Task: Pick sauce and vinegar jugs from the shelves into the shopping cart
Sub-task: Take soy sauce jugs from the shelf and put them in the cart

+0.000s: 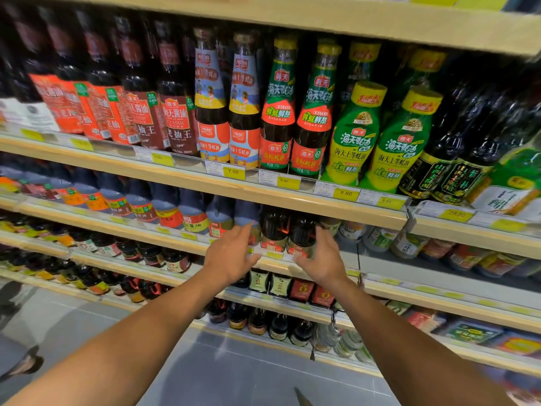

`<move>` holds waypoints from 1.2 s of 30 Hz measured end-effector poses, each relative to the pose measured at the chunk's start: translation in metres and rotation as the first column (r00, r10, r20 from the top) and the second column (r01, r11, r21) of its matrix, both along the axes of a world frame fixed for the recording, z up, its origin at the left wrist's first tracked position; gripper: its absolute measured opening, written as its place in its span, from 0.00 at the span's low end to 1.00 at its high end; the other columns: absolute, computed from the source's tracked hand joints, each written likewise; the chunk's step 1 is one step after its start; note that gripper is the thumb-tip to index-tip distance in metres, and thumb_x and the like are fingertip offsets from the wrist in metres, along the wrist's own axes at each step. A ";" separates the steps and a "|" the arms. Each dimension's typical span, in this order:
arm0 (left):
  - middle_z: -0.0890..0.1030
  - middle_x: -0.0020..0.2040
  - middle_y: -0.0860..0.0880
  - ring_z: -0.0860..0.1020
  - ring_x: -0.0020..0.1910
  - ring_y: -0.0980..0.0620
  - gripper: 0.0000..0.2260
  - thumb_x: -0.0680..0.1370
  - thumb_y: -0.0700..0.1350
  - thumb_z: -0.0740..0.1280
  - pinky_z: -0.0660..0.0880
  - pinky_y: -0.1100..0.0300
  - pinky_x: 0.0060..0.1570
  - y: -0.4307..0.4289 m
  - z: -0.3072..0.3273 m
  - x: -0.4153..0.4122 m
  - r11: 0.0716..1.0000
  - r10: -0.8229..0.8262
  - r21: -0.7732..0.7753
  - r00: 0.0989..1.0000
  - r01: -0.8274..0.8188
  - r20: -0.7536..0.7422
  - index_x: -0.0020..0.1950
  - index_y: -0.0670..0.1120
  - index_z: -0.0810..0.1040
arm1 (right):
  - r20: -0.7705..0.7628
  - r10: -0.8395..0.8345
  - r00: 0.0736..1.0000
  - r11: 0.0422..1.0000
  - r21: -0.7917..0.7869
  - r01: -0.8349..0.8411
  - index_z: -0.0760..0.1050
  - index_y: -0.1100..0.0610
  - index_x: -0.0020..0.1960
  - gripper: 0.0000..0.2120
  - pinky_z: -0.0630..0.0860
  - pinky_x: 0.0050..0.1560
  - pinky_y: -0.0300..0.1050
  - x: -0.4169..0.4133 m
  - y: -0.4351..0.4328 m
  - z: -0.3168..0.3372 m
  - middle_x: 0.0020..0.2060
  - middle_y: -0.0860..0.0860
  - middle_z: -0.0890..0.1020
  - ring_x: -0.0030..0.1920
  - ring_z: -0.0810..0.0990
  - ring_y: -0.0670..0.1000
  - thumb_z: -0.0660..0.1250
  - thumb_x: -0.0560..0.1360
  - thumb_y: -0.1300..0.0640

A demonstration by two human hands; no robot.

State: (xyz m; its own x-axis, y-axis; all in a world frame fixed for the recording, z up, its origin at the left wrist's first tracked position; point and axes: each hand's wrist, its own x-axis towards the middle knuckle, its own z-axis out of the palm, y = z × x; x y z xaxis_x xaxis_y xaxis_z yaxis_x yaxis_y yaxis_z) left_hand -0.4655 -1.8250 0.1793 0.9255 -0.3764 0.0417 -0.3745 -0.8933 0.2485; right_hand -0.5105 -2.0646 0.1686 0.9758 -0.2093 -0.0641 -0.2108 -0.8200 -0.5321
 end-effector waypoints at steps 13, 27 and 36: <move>0.42 0.83 0.47 0.42 0.82 0.43 0.41 0.79 0.68 0.60 0.49 0.38 0.79 0.229 0.007 -0.069 0.968 0.139 0.166 0.953 -0.188 0.271 0.83 0.53 0.44 | 0.190 0.464 0.865 0.823 -0.453 -0.342 0.53 0.52 0.83 0.44 0.57 0.79 0.56 -0.016 0.211 0.017 0.82 0.53 0.56 0.81 0.56 0.57 0.71 0.76 0.41; 0.67 0.78 0.45 0.67 0.76 0.41 0.43 0.68 0.68 0.73 0.68 0.36 0.69 0.562 -0.010 -0.205 0.745 0.634 0.148 0.759 -0.650 0.144 0.78 0.51 0.68 | 0.187 0.796 0.576 0.586 -0.480 -0.653 0.52 0.52 0.83 0.44 0.56 0.79 0.57 -0.028 0.569 0.016 0.82 0.54 0.56 0.80 0.57 0.57 0.70 0.75 0.41; 0.63 0.80 0.47 0.61 0.79 0.42 0.41 0.70 0.68 0.69 0.66 0.40 0.73 0.651 -0.031 -0.213 0.632 0.756 0.113 0.642 -0.767 0.131 0.79 0.53 0.64 | 0.219 0.867 0.447 0.498 -0.425 -0.756 0.59 0.53 0.81 0.40 0.62 0.77 0.59 0.004 0.705 -0.011 0.80 0.53 0.62 0.79 0.60 0.56 0.68 0.76 0.38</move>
